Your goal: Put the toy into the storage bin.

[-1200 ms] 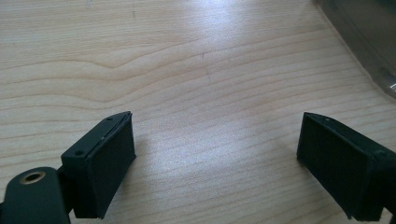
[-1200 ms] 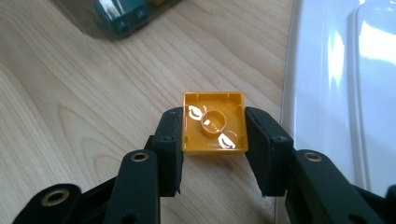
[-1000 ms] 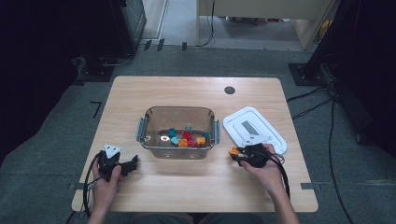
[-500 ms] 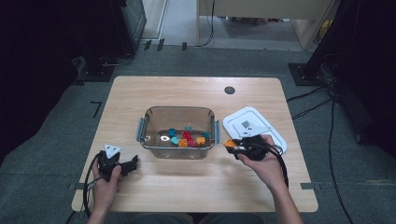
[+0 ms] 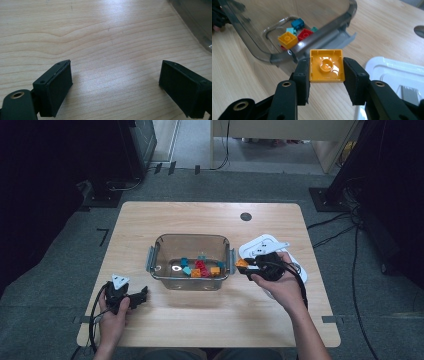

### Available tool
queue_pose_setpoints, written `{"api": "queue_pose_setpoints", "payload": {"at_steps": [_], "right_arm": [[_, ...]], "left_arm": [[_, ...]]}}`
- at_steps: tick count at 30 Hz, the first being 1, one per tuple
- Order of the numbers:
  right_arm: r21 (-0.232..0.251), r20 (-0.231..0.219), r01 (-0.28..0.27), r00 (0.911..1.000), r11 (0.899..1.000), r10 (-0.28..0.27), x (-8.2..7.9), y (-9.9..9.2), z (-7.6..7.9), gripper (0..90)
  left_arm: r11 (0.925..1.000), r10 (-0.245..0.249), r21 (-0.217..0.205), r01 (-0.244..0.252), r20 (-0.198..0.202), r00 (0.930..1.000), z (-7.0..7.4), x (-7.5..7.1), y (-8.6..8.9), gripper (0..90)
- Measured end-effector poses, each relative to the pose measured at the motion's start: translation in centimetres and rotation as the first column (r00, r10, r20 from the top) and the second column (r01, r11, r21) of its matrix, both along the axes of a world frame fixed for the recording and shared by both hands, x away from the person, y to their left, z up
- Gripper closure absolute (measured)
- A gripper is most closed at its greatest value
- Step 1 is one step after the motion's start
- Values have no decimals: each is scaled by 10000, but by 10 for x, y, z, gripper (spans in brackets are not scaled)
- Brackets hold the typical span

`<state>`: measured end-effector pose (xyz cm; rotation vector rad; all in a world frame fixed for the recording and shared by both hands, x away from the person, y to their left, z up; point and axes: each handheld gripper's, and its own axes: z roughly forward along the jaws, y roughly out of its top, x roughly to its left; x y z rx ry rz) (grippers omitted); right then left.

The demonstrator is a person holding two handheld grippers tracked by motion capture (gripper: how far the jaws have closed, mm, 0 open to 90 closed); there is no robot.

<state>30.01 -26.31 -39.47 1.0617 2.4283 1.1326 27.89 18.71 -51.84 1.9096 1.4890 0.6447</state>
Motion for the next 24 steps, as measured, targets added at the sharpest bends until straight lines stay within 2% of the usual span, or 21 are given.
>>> {"api": "queue_pose_setpoints", "payload": {"at_steps": [9,24], "right_arm": [[82,83,-330,9994,9994,329,9,17,16,598],[-142,55,-1056,9944,9943,1057,25,57,21,601]], "left_arm": [[10000,-4,6,4,-1,10000,0,0,0,111],[10000,-4,8,4,1,10000,0,0,0,111]]}}
